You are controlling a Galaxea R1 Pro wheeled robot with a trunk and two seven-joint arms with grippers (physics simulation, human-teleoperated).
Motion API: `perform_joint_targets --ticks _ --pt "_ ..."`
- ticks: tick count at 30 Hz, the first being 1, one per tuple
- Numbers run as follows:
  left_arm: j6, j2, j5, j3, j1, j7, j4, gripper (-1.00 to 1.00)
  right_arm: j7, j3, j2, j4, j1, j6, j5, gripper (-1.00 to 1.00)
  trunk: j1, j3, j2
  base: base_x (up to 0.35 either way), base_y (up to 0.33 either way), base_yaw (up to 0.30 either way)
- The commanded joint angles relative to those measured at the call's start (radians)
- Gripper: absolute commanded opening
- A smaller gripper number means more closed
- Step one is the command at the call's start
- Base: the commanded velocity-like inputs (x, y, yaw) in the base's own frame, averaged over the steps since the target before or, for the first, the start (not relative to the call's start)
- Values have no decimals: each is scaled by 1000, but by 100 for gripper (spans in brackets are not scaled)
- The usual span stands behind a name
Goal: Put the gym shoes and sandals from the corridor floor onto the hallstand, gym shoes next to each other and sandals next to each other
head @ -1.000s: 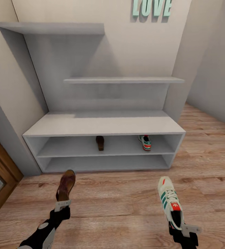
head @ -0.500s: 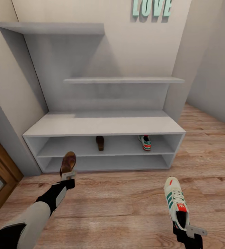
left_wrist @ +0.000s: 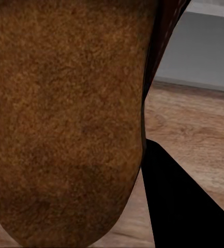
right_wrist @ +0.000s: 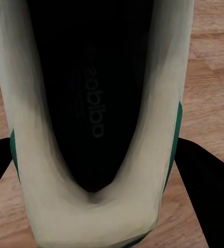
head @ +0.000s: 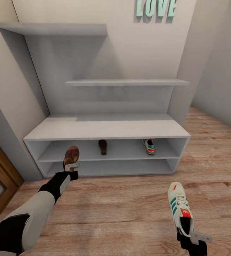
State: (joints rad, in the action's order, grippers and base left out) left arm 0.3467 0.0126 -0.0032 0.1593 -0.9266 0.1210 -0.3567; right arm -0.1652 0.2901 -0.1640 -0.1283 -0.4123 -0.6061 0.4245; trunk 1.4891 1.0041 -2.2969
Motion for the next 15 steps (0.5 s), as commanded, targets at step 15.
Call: perform_joint_targets --ticks 15 --pt "100 -7 0 -57 -4 -8 -57 -100 -8 8 1 0 0 -1 7 -100 53 65 -98 0 0 0"
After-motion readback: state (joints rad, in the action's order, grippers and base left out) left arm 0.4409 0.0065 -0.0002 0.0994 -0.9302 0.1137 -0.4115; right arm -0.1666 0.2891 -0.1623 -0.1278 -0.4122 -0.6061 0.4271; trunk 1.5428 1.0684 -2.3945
